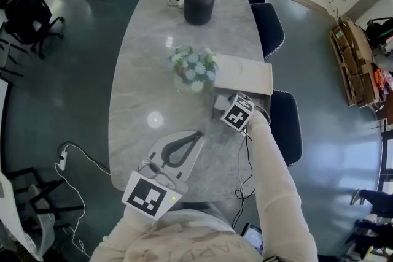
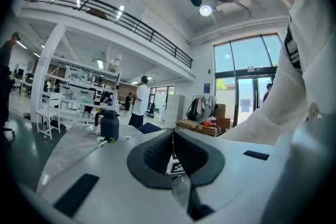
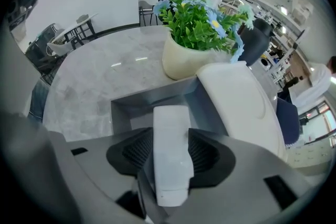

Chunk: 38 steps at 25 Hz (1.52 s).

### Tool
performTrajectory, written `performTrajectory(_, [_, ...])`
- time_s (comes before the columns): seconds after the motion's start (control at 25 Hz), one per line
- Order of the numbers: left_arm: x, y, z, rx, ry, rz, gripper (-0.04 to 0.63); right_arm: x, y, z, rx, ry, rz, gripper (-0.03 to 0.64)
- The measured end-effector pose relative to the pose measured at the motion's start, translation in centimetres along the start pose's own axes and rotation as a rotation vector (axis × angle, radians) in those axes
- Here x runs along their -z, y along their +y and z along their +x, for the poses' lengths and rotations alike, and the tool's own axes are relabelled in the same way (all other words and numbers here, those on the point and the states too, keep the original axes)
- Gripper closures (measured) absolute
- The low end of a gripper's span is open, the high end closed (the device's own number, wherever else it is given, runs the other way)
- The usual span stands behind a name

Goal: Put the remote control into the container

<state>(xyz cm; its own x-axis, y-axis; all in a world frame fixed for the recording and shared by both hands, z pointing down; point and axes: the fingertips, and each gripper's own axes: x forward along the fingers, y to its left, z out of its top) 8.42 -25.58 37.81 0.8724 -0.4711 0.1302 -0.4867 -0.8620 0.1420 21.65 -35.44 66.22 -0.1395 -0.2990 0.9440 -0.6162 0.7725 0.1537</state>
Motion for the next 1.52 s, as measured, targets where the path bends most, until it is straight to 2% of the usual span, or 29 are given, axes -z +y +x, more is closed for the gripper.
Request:
performTrajectory(0.2, [0.2,-0.1,-0.3,-0.008,0.003,-0.004,0.581,-0.6,-0.2,-1.1,0.044,-0.085,0.033,0.407])
performTrajectory(0.4, [-0.1,-1.6,-0.9,-0.001,-0.007,0.008,0.581,-1.8,-0.2,-5.6,0.195,-0.288,0.073,0.568])
performTrajectory(0.48, [-0.4,-2.7,-1.3,0.006,-0.016,0.017,0.581,-2.0,0.1,-8.0,0.245,-0.380,0.111,0.586])
performTrajectory(0.84, [-1.1,-9.2,-3.3,0.038,-0.043,0.079,0.581,-0.6,5.8,-20.8,0.341,-0.760,0.325,0.595])
performTrajectory(1.12, [-1.7,-14.0,-4.1,0.078,-0.066,0.115,0.581,1.0,12.5,-31.2,0.385,-1.004,0.434,0.595])
performTrajectory(1.28, [-2.1,-16.2,-4.3,0.104,-0.083,0.126,0.581,2.3,15.9,-35.5,0.405,-1.094,0.471,0.595])
performTrajectory(1.52, [-2.6,-19.0,-4.3,0.149,-0.109,0.169,0.581,4.3,19.2,-39.5,0.438,-1.159,0.496,0.595])
